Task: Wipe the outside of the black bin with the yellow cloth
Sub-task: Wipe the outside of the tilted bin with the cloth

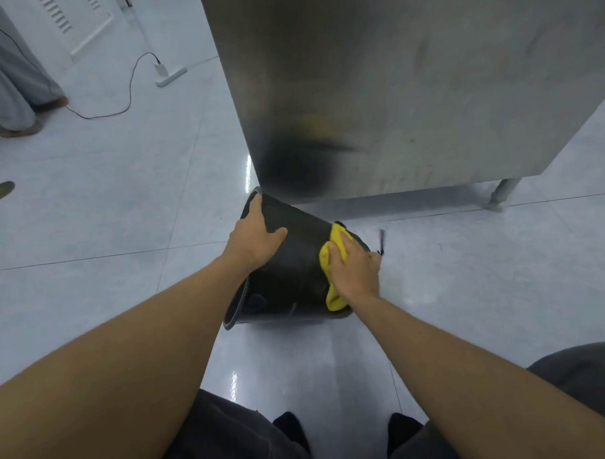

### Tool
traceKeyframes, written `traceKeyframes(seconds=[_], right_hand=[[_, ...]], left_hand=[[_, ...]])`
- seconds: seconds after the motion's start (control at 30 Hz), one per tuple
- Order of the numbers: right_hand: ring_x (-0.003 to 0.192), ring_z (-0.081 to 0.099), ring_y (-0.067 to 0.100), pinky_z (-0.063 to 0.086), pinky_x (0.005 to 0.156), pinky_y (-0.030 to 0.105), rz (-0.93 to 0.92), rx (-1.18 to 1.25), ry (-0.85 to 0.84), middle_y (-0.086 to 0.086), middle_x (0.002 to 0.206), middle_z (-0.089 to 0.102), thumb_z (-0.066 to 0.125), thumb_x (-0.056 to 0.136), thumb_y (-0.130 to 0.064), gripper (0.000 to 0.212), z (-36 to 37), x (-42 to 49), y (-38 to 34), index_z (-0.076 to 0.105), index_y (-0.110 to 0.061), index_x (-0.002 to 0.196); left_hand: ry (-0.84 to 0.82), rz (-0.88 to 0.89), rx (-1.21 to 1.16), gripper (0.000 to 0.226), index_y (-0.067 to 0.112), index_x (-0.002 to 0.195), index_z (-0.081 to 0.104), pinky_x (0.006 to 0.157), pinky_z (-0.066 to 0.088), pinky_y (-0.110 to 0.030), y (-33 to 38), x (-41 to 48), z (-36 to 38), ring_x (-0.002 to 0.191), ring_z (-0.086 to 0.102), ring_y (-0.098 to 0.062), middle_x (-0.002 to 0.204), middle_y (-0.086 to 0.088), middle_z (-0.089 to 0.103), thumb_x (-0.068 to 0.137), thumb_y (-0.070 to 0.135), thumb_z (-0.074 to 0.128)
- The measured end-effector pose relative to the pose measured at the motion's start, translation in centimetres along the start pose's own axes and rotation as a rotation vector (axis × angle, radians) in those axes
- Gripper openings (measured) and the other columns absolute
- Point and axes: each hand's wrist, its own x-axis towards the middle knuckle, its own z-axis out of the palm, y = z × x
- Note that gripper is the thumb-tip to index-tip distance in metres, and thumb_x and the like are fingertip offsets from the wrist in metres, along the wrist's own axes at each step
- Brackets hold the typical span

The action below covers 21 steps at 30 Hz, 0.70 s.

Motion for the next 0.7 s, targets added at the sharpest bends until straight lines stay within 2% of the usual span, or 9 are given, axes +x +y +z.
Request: traceKeyframes(seconds=[0.07,0.13,0.2,0.3,0.4,0.5,0.57,0.63,0.7], right_hand=[[0.13,0.036,0.033,0.034,0.104,0.039,0.14,0.047,0.006,-0.001,0.146,0.052,0.035,0.104,-0.045,0.05,-0.6,0.0,0.2,0.037,-0.032,0.152],[0.13,0.035,0.031,0.038,0.103,0.04,0.19,0.117,0.02,0.004,0.141,0.053,0.037,0.104,-0.041,0.049,-0.8,-0.7,-0.1,0.036,-0.031,0.152],[0.132,0.035,0.028,0.038,0.103,0.037,0.081,0.163,0.003,0.006,0.137,0.053,0.043,0.103,-0.034,0.049,-0.8,-1.5,-0.9,0.037,-0.031,0.152],[0.123,0.041,0.021,0.038,0.1,0.03,-0.238,0.182,-0.058,-0.003,0.128,0.056,0.05,0.098,-0.029,0.051,-1.0,-2.2,-3.3,0.043,-0.034,0.148],[0.121,0.04,0.015,0.037,0.104,0.03,-0.396,0.25,-0.156,-0.01,0.14,0.053,0.053,0.094,-0.024,0.055,-0.6,-2.3,-5.2,0.043,-0.035,0.147],[0.122,0.036,0.016,0.036,0.106,0.034,-0.37,0.184,-0.156,-0.013,0.149,0.045,0.049,0.092,-0.026,0.06,0.1,-1.9,-4.2,0.037,-0.039,0.15],[0.123,0.036,0.02,0.035,0.107,0.036,-0.275,0.13,-0.092,-0.013,0.151,0.044,0.043,0.095,-0.032,0.057,0.4,-1.6,-2.7,0.033,-0.042,0.151],[0.128,0.034,0.025,0.03,0.109,0.036,-0.129,0.126,-0.058,-0.01,0.15,0.047,0.042,0.099,-0.035,0.055,0.6,-1.4,-1.4,0.03,-0.042,0.152],[0.133,0.032,0.028,0.029,0.109,0.035,0.008,0.121,-0.033,-0.008,0.15,0.048,0.04,0.1,-0.035,0.055,0.4,-1.1,-0.7,0.03,-0.039,0.154]], left_hand=[[-0.02,0.031,0.007,0.082,0.022,0.156,0.01,0.102,0.047,-0.046,0.3,-0.2,0.3,0.125,0.054,-0.035,0.148,-0.009,0.045,0.093,0.027,0.062],[-0.01,0.044,0.026,0.081,0.024,0.156,0.008,0.102,0.047,-0.046,0.7,-0.2,0.7,0.125,0.055,-0.034,0.149,-0.009,0.045,0.094,0.028,0.06],[0.006,0.033,0.02,0.079,0.025,0.156,0.007,0.1,0.046,-0.043,0.8,-0.2,0.8,0.122,0.055,-0.032,0.148,-0.009,0.045,0.095,0.026,0.058],[0.018,0.03,-0.022,0.077,0.025,0.155,0.013,0.102,0.044,-0.041,0.7,0.0,0.6,0.126,0.052,-0.033,0.147,-0.008,0.046,0.094,0.025,0.059],[0.023,0.04,-0.055,0.069,0.024,0.153,0.021,0.101,0.043,-0.039,1.2,-0.2,0.3,0.126,0.05,-0.032,0.143,-0.008,0.05,0.094,0.023,0.056],[0.019,-0.009,-0.067,0.062,0.02,0.145,0.022,0.084,0.047,-0.032,1.0,-0.3,0.2,0.112,0.057,-0.031,0.13,-0.013,0.054,0.093,0.02,0.056],[0.041,-0.018,-0.046,0.046,0.017,0.123,0.025,0.071,0.046,-0.029,0.7,-0.3,0.2,0.099,0.06,-0.03,0.114,-0.014,0.055,0.091,0.017,0.058],[0.074,-0.012,0.028,0.042,0.014,0.121,0.028,0.073,0.048,-0.035,0.4,-0.4,0.1,0.097,0.06,-0.031,0.113,-0.014,0.054,0.092,0.017,0.058],[0.093,-0.002,0.13,0.05,0.015,0.135,0.03,0.083,0.052,-0.041,0.4,-0.6,0.0,0.102,0.061,-0.033,0.123,-0.013,0.057,0.094,0.022,0.057]])
